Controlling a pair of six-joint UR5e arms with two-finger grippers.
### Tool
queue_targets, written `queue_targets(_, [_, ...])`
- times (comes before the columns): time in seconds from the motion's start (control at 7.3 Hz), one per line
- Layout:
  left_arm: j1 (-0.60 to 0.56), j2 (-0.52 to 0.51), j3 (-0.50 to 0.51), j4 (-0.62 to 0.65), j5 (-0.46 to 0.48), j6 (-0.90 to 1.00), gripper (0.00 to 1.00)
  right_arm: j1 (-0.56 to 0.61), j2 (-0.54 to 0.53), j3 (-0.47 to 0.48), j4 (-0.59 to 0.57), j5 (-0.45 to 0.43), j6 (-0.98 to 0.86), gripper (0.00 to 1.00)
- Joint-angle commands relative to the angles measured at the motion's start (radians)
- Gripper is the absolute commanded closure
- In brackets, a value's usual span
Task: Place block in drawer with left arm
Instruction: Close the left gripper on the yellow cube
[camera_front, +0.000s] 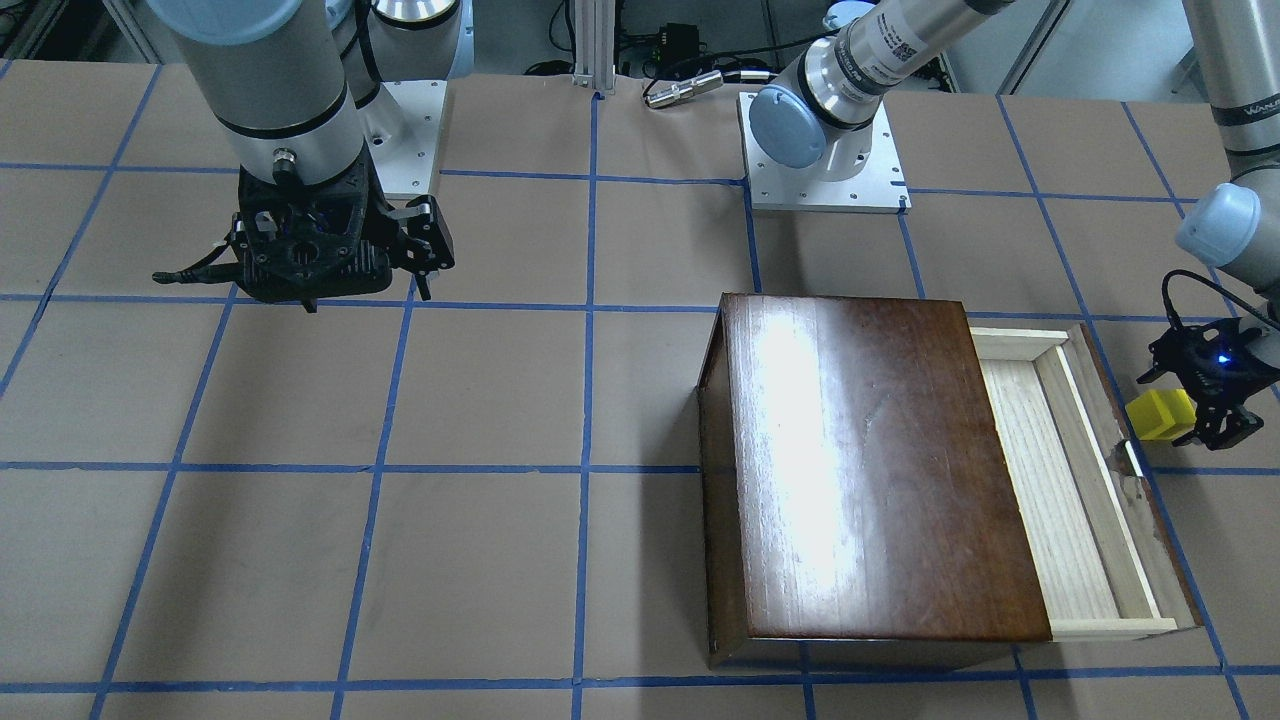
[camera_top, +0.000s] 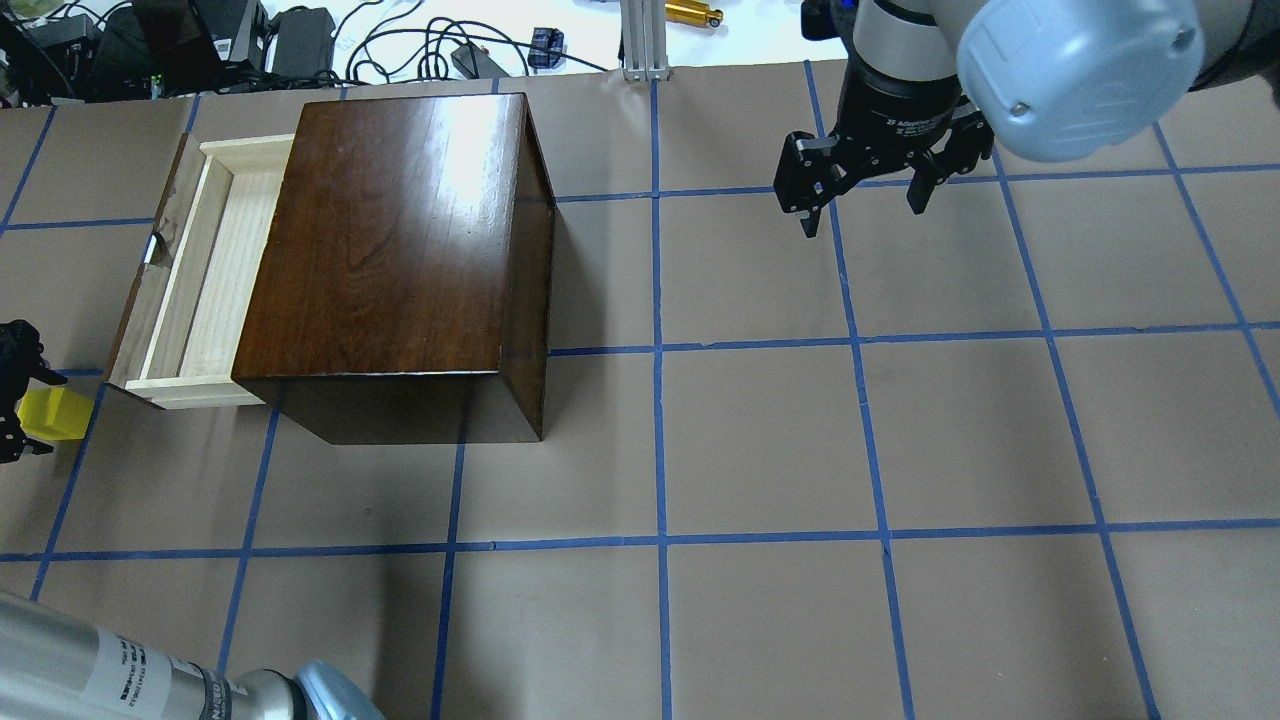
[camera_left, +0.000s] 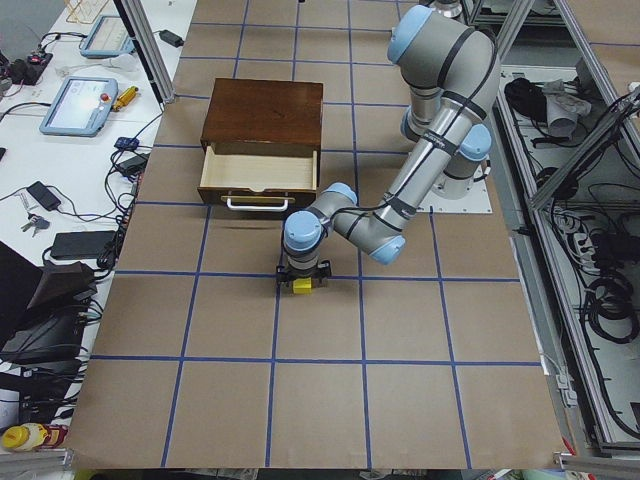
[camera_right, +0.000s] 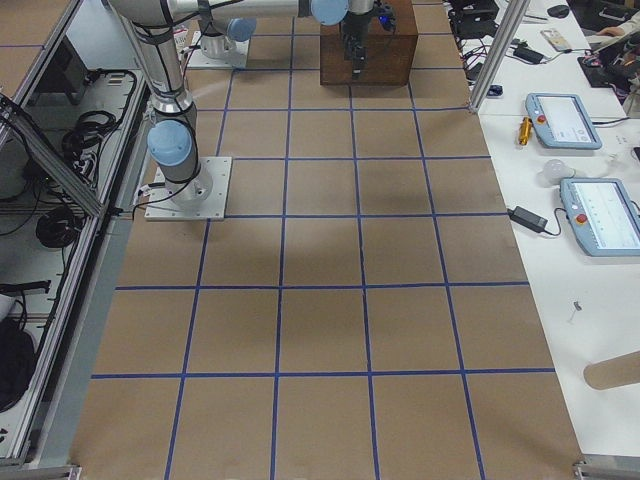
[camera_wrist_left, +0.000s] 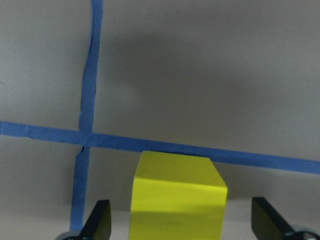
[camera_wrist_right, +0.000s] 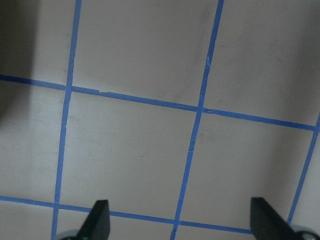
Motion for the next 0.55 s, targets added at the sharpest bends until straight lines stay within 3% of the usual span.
queue_targets(0.0, [0.000, -0.011, 0.000, 0.007, -0.007, 0.006, 0.14, 0.000, 0.000, 0.000, 0.000, 0.000, 0.002, 0.00])
queue_targets(0.14, [0.000, -0.013, -0.003, 0.021, -0.007, 0.009, 0.24, 0.000, 0.000, 0.000, 0.000, 0.000, 0.002, 0.00])
queue_targets(0.41, [0.000, -0.013, -0.004, 0.030, -0.006, 0.036, 0.68, 0.000, 0.000, 0.000, 0.000, 0.000, 0.002, 0.00])
